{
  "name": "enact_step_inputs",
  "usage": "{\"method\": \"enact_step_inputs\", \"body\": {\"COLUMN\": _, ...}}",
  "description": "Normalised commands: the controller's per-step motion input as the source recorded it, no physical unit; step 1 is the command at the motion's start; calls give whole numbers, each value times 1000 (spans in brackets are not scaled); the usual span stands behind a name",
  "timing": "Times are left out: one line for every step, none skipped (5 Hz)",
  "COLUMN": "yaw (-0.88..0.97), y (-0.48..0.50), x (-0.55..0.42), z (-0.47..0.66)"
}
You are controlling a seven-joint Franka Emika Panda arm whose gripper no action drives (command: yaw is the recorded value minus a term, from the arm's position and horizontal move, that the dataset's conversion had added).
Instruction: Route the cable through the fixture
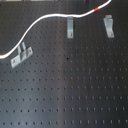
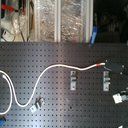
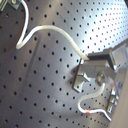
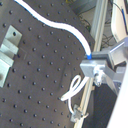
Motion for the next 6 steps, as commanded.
{"method": "enact_step_inputs", "body": {"yaw": 0, "y": 31, "x": -32, "z": 1}}
{"method": "enact_step_inputs", "body": {"yaw": 0, "y": 7, "x": -22, "z": 0}}
{"method": "enact_step_inputs", "body": {"yaw": -231, "y": 28, "x": -87, "z": 23}}
{"method": "enact_step_inputs", "body": {"yaw": -877, "y": 114, "x": -98, "z": 38}}
{"method": "enact_step_inputs", "body": {"yaw": -706, "y": 52, "x": -266, "z": 120}}
{"method": "enact_step_inputs", "body": {"yaw": 49, "y": -8, "x": -574, "z": 230}}
